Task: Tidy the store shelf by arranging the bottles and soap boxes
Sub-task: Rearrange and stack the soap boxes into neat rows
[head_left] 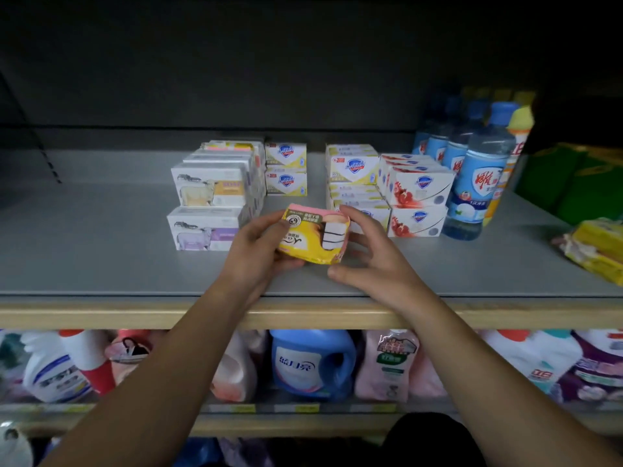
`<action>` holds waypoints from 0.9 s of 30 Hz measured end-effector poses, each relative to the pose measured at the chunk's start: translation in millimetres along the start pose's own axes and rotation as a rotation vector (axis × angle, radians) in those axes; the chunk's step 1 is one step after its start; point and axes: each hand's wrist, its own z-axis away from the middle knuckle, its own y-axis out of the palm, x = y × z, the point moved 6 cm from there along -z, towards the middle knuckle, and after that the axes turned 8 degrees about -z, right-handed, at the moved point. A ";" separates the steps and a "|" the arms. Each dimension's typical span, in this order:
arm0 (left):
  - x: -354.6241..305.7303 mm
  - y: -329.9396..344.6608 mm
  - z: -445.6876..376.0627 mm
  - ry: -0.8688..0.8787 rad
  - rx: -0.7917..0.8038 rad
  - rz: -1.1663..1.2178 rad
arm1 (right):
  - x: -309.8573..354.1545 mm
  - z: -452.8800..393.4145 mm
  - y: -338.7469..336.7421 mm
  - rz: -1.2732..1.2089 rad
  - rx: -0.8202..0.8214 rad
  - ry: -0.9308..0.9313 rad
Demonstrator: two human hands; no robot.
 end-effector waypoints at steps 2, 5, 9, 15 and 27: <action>3.1 -1.5 -1.9 -0.014 0.029 0.019 | 1.3 0.1 3.9 0.066 0.011 -0.041; 5.5 1.1 -3.8 -0.013 0.074 -0.028 | 2.1 2.2 1.6 0.074 -0.028 -0.100; 1.6 7.9 -1.5 0.012 0.161 -0.086 | 3.0 2.1 -4.0 0.090 -0.122 -0.069; 0.3 11.6 3.7 0.165 0.192 -0.196 | -0.2 3.3 -6.7 0.056 -0.179 0.003; -1.8 8.2 -0.6 0.312 0.093 -0.295 | 6.6 6.1 -14.2 0.098 -0.275 -0.104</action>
